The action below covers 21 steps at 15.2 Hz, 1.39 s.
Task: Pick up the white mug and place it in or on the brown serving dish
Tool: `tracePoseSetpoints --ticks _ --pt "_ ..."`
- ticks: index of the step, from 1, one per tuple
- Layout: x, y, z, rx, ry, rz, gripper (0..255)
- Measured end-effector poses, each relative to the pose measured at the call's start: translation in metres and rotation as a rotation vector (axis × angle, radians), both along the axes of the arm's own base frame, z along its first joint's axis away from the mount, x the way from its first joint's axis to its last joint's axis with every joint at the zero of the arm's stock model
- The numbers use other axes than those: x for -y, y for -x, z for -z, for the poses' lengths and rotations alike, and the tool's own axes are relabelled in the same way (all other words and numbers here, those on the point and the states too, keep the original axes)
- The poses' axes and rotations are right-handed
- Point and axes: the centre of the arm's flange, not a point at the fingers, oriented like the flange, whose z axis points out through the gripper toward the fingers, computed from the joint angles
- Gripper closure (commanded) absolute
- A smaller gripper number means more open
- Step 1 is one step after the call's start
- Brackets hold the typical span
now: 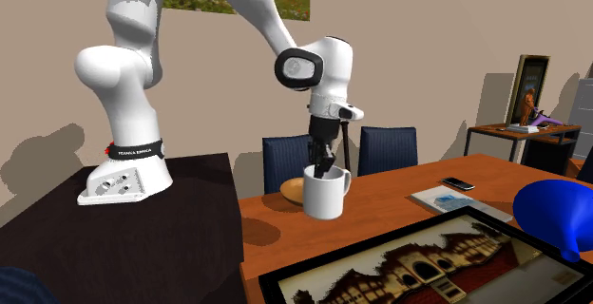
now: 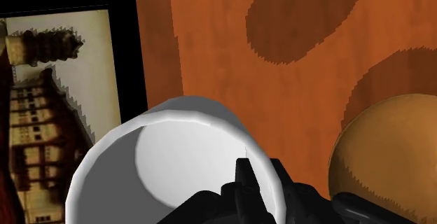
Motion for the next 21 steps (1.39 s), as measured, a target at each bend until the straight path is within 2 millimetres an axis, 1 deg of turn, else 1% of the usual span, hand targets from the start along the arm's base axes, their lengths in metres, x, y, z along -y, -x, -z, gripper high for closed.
tracePoseSetpoints --ticks 2,4,6,7,10,11,12,15,17,19,21 --pt "-0.021 -0.005 -0.004 0.0 0.0 -0.001 255" --pt "-0.045 -0.014 -0.009 0.0 0.0 -0.001 255" --pt "-0.07 -0.019 -0.006 -0.001 0.0 -0.002 255" --pt "-0.082 -0.023 -0.009 -0.001 0.0 -0.002 255" --pt "-0.123 -0.032 -0.013 0.0 0.0 -0.002 255" --pt "-0.135 -0.038 -0.014 0.0 0.0 -0.002 255" --pt "-0.149 -0.039 -0.011 0.0 0.0 -0.002 255" --pt "-0.185 -0.05 -0.017 0.0 0.0 -0.002 255" --pt "-0.214 -0.057 -0.018 0.0 0.0 -0.002 255" --pt "-0.234 -0.059 -0.022 0.0 0.0 -0.001 255" --pt "-0.245 -0.062 -0.017 0.0 0.0 -0.001 255"
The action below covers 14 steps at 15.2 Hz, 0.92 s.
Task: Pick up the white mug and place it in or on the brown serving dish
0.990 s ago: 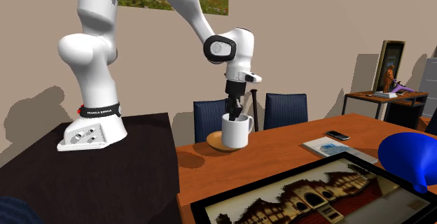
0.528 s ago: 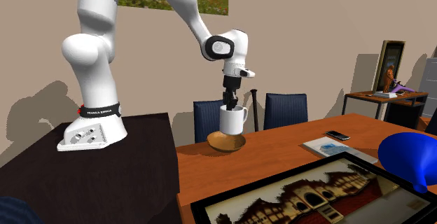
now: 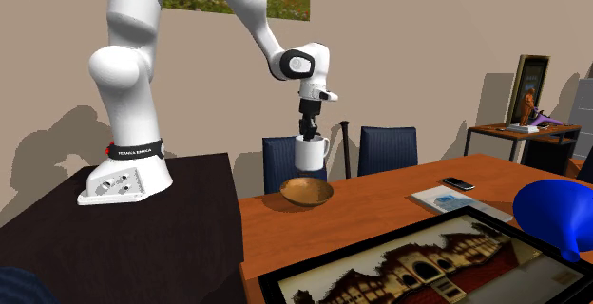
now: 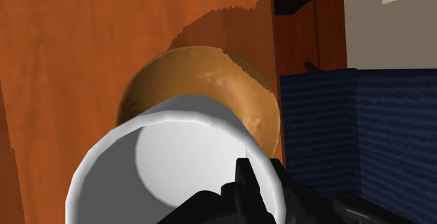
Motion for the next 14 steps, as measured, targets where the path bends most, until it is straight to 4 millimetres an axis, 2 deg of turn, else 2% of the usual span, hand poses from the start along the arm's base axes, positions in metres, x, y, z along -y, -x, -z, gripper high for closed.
tracePoseSetpoints --ticks 14 --pt "-0.005 -0.001 0.073 -0.001 0.0 0.001 255"
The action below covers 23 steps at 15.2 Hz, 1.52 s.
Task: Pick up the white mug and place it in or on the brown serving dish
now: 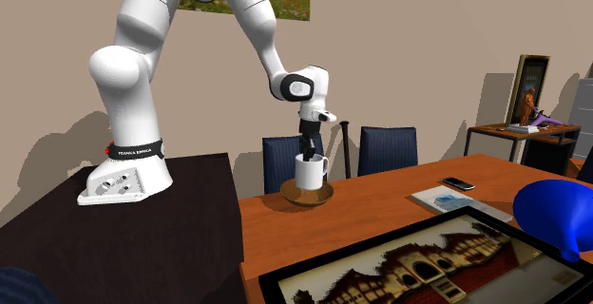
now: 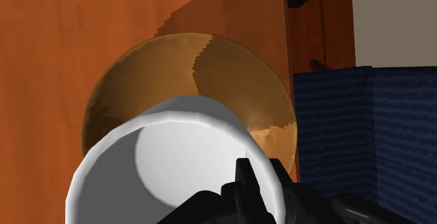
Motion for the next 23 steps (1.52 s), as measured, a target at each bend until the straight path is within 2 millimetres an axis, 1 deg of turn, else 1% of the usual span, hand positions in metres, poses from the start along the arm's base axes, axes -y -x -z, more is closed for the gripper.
tracePoseSetpoints --ticks 2,8,9,15,16,19,20,23 --pt "0.0 -0.001 0.009 0.0 0.0 0.0 255" --pt "0.001 -0.001 0.012 0.0 0.0 0.0 255" --pt "0.001 -0.001 0.012 0.001 0.0 0.0 0" --pt "0.001 -0.001 0.012 0.001 0.0 0.0 0" --pt "0.002 -0.001 0.006 0.001 0.0 0.0 0" --pt "0.002 -0.005 -0.027 0.002 0.0 0.0 0" --pt "0.001 -0.007 -0.033 0.002 0.0 0.0 0" --pt "0.001 -0.008 -0.037 0.001 0.0 0.0 0"
